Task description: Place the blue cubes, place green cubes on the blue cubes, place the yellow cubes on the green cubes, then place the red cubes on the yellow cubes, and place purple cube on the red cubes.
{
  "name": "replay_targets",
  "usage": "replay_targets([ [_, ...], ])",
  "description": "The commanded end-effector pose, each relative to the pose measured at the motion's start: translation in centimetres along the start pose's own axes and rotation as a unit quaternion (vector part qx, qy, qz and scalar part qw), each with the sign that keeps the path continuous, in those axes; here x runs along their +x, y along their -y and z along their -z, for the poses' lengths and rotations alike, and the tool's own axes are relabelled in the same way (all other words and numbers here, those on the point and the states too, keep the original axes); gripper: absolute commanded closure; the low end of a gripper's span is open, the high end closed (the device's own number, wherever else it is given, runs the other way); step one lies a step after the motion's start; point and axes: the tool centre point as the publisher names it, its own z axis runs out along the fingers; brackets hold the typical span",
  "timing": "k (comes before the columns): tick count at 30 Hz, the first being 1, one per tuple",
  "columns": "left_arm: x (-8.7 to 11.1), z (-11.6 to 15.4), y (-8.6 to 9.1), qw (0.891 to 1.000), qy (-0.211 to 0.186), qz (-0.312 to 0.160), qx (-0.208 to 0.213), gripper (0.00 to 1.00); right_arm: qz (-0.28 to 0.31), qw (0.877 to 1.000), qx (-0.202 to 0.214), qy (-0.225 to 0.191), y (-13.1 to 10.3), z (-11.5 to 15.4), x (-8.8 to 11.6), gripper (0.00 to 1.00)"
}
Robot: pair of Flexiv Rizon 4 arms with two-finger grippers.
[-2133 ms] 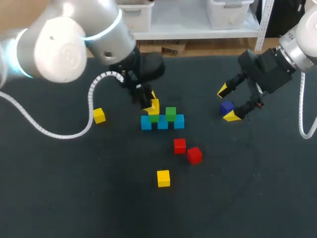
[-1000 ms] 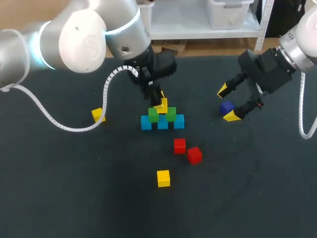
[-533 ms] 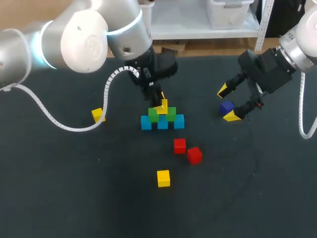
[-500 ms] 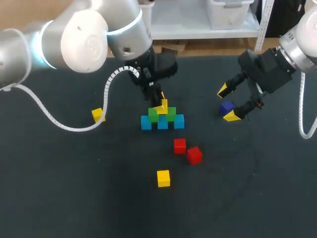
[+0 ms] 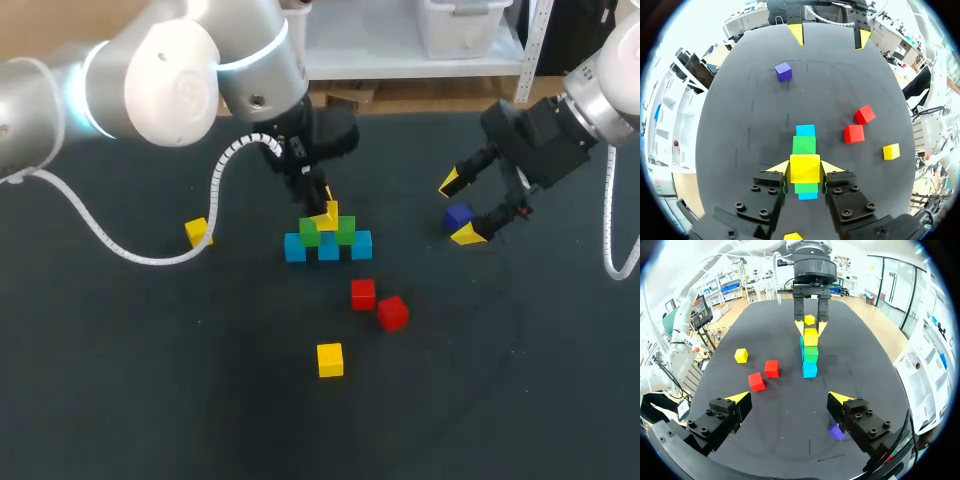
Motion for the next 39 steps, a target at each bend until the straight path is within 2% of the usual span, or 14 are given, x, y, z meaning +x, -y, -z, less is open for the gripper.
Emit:
replay_targets([
  [1, -0.08, 0.03, -0.24, 1.000, -0.003, -0.001, 0.002, 0.92, 0.000, 1.000, -0.001, 0.001, 0.07, -0.04, 0.02, 0.00],
  [12, -0.01, 0.02, -0.30, 1.000, -0.003, 0.000, 0.003, 0.89, 0.000, 1.000, -0.001, 0.001, 0.07, -0.04, 0.02, 0.00],
  [21, 0.06, 0.02, -0.33, 1.000, -0.004, 0.001, 0.004, 0.72, 0.000, 1.000, -0.001, 0.001, 0.07, -0.04, 0.02, 0.00],
  [27, 0.14, -0.01, -0.34, 1.000, -0.004, 0.002, 0.005, 0.67, 0.000, 1.000, -0.001, 0.001, 0.07, -0.04, 0.02, 0.00],
  [30, 0.12, -0.06, -0.34, 1.000, -0.005, 0.002, 0.005, 0.59, 0.000, 1.000, -0.001, 0.001, 0.07, -0.04, 0.02, 0.00],
  [39, 0.13, -0.11, -0.37, 1.000, -0.005, 0.004, 0.006, 0.49, 0.000, 1.000, -0.001, 0.001, 0.07, -0.04, 0.02, 0.00],
])
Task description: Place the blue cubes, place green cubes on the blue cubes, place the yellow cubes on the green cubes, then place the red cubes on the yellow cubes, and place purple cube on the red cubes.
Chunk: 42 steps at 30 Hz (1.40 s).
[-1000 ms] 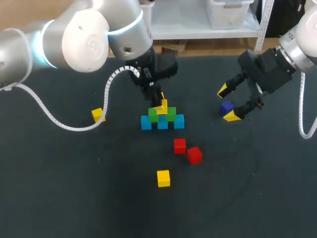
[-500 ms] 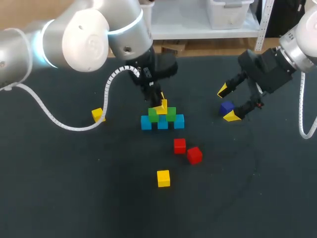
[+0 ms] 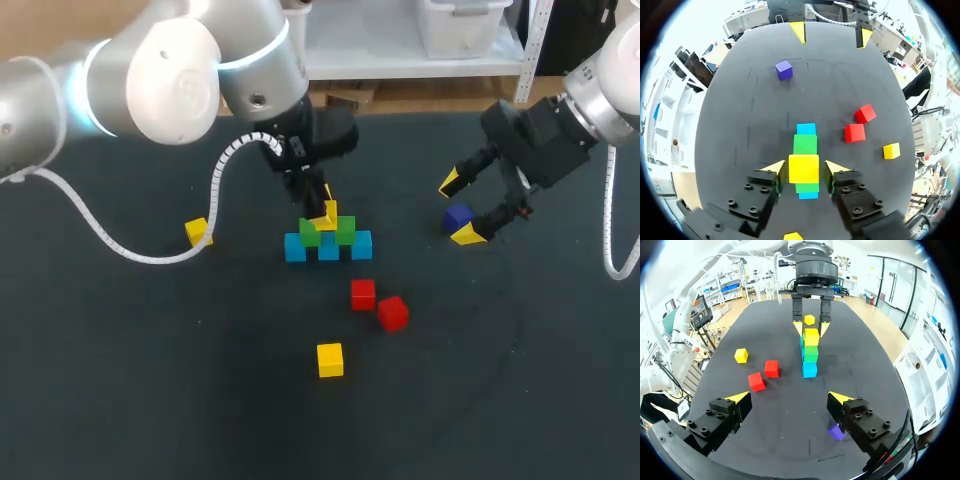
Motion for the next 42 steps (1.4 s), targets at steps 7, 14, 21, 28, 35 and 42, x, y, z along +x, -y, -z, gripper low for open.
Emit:
replay_targets([
  [7, 0.0, 0.7, -0.2, 1.000, 0.001, -0.002, -0.003, 0.00, 0.000, 1.000, -0.001, 0.001, 0.1, 0.0, 0.0, 0.00],
  [14, 0.8, 3.0, 0.0, 0.999, 0.011, -0.004, -0.031, 0.00, 0.000, 1.000, -0.001, 0.001, 0.1, 0.0, 0.0, 0.00],
  [21, 3.5, 5.0, 0.8, 0.997, 0.016, 0.041, -0.058, 0.00, 0.000, 1.000, -0.001, 0.001, 0.1, 0.0, 0.0, 0.00],
  [28, 8.0, 4.7, 1.6, 0.988, 0.011, 0.136, -0.068, 0.00, 0.000, 1.000, -0.001, 0.001, 0.1, 0.0, 0.0, 0.00],
  [35, 11.8, 3.7, 2.0, 0.975, 0.012, 0.205, -0.082, 0.00, 0.000, 1.000, -0.001, 0.001, 0.1, 0.0, 0.0, 0.00],
  [42, 15.4, 3.4, 1.5, 0.968, 0.009, 0.231, -0.101, 0.00, 0.000, 1.000, -0.001, 0.001, 0.1, 0.0, 0.0, 0.00],
])
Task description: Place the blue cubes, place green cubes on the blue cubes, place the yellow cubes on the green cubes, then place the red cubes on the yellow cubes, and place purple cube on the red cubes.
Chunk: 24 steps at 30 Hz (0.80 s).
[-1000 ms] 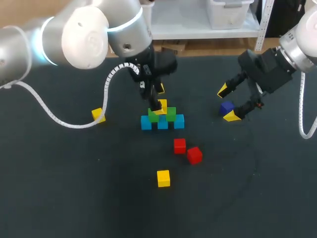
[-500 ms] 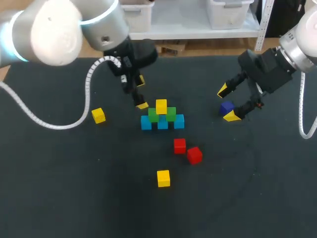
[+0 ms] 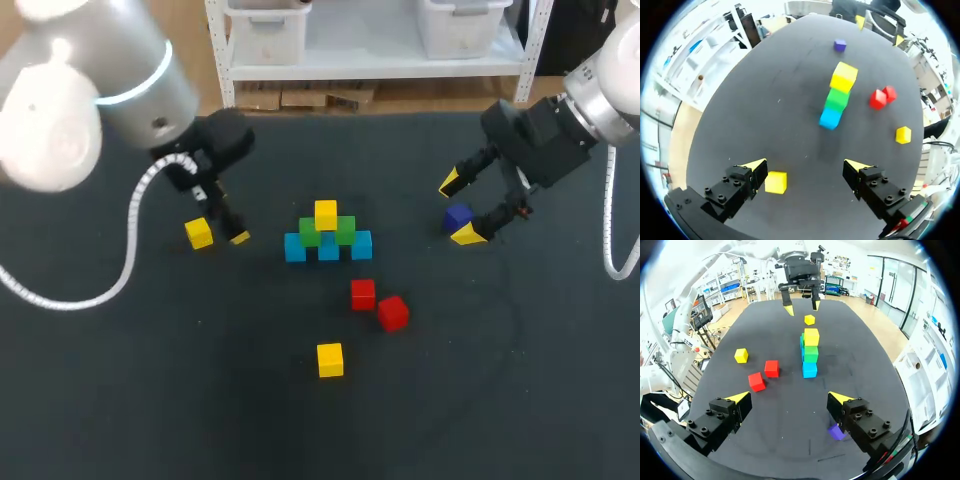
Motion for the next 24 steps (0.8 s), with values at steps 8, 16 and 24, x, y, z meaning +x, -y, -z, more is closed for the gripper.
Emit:
replay_targets([
  [8, 4.5, -0.6, -2.8, 1.000, -0.002, 0.006, -0.011, 0.00, 0.000, 1.000, -0.001, 0.001, 0.1, 0.0, 0.0, 0.00],
  [16, 5.3, -1.8, -4.1, 1.000, -0.009, -0.007, 0.002, 0.00, 0.000, 1.000, -0.001, 0.001, 0.1, 0.0, 0.0, 0.00],
  [24, 5.5, -2.9, -5.0, 1.000, -0.013, -0.015, 0.011, 0.00, 0.000, 1.000, -0.001, 0.001, 0.1, 0.0, 0.0, 0.00],
])
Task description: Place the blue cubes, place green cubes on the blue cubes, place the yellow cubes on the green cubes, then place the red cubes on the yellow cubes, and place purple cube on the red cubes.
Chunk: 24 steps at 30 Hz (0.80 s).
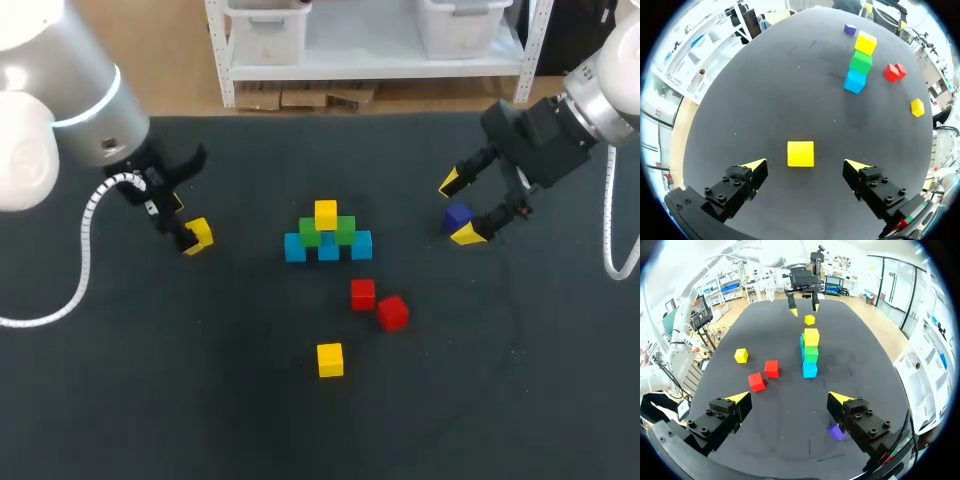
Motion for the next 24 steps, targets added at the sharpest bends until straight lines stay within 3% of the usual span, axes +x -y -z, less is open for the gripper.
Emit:
replay_targets([
  [1, -0.2, -0.7, -0.9, 1.000, -0.002, -0.001, 0.007, 0.00, 0.000, 1.000, -0.001, 0.001, 0.1, 0.0, 0.0, 0.00],
  [16, -0.3, -2.1, -1.2, 1.000, 0.003, 0.000, 0.018, 0.00, 0.000, 1.000, -0.001, 0.001, 0.1, 0.0, 0.0, 0.00],
  [18, -0.3, -2.2, -1.2, 1.000, 0.004, -0.001, 0.019, 0.12, 0.000, 1.000, -0.001, 0.001, 0.1, 0.0, 0.0, 0.00],
  [20, -0.2, -2.3, -1.1, 1.000, 0.004, -0.002, 0.019, 0.35, 0.000, 1.000, -0.001, 0.001, 0.1, 0.0, 0.0, 0.00],
  [21, -0.2, -2.3, -1.1, 1.000, 0.004, -0.003, 0.020, 0.51, 0.000, 1.000, -0.001, 0.001, 0.1, 0.0, 0.0, 0.00],
  [24, -0.2, -2.4, -1.0, 1.000, 0.004, -0.005, 0.020, 0.68, 0.000, 1.000, -0.001, 0.001, 0.1, 0.0, 0.0, 0.00],
])
